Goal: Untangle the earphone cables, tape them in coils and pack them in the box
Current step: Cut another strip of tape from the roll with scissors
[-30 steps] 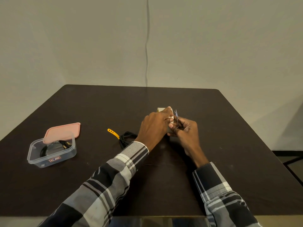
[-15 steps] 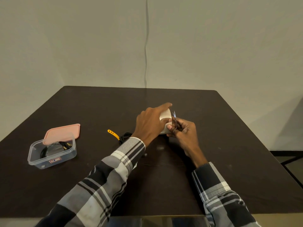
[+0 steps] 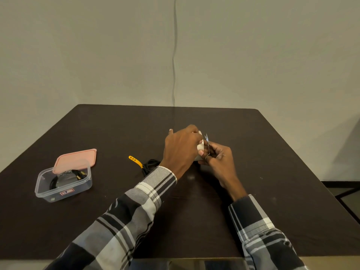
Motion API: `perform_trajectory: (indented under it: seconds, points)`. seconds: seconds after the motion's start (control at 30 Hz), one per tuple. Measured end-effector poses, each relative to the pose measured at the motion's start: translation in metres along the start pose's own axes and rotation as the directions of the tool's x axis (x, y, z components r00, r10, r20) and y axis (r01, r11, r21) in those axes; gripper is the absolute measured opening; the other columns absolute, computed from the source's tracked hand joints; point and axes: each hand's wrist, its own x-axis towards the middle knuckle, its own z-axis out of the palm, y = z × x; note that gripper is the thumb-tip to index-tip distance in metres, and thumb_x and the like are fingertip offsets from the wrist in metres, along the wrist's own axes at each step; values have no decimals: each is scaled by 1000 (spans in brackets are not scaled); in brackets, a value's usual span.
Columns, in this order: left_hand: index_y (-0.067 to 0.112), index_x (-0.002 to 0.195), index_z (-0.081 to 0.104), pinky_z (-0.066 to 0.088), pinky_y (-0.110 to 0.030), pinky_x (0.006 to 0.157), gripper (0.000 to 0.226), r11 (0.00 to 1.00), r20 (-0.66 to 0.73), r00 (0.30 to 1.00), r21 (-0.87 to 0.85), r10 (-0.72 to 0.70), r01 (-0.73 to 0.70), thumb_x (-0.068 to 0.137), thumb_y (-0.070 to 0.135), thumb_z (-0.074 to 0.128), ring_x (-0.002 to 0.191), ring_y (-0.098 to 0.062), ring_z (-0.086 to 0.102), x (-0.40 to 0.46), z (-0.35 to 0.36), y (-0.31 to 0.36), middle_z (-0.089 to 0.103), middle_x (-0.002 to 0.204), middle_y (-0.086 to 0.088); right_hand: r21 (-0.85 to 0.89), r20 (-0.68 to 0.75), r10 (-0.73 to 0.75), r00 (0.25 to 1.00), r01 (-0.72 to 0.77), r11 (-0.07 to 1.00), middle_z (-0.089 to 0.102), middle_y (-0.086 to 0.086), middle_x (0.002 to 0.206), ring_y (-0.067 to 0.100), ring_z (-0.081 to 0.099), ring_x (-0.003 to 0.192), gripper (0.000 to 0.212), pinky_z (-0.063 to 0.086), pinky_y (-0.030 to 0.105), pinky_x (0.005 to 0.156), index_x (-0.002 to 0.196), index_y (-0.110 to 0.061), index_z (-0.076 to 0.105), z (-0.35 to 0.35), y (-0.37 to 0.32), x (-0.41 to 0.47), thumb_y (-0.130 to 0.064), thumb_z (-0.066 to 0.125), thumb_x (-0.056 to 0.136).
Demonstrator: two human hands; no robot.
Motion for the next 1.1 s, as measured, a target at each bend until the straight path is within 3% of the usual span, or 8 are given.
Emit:
perform_trajectory:
  seconds: [0.17,0.3,0.47,0.53,0.63,0.8,0.93,1.1]
  points:
    - [13,113,68,44,-50,98,25,988,2,995,118,100,-100,90,17,58,99,-24,61,1,0,2,57,121,-2,5,11,1,1000,-1,1000,77,2,97,24,73,94,27,63,34,72,99,-21,74,1,-3,-1,3,63,93]
    - [6,108,67,50,-53,89,35,955,28,985,243,168,-170,77,21,74,92,-28,63,2,5,2,59,114,-11,4,-5,5,1000,-5,1000,77,6,96,25,74,91,23,63,35,70,99,-15,75,0,-2,-1,3,63,93]
    - [4,124,54,43,-55,103,42,933,49,975,282,217,-222,89,24,62,109,-25,55,4,8,2,50,126,-11,-21,-28,25,999,-25,999,77,6,98,22,74,90,18,62,35,69,104,-7,75,1,0,1,2,64,92]
    - [5,126,50,46,-47,99,41,942,39,979,268,202,-205,92,29,57,111,-23,50,6,8,0,46,127,-9,-22,-36,29,999,-30,999,77,6,97,23,74,89,18,63,38,69,102,-8,75,3,-1,1,2,64,92]
    - [7,123,51,44,-29,78,36,950,33,984,258,175,-178,94,27,55,109,-20,47,10,3,-2,45,125,-8,-26,-43,26,999,-27,999,77,10,95,28,73,90,22,63,44,70,93,-18,76,6,-6,1,1,66,91]
    - [5,127,49,45,-28,80,38,955,76,987,250,145,-159,91,16,56,116,-23,45,14,-10,-10,48,128,-10,-37,-46,29,999,-31,999,76,5,95,25,73,91,31,63,41,66,88,-31,72,13,-13,1,-1,68,90]
    - [9,123,52,39,-27,75,33,975,85,988,170,130,-143,91,14,58,112,-21,50,11,-10,-10,53,123,-8,-30,-84,58,995,-60,998,76,3,93,19,74,87,25,61,30,60,91,-27,72,15,-17,4,-2,69,90]
    - [19,96,63,37,-26,68,6,993,130,991,-121,22,-6,96,19,57,83,-15,57,27,-23,-23,66,98,2,-33,-40,125,991,-127,991,75,11,101,23,73,93,14,59,25,58,103,-11,73,12,-20,7,-5,71,90]
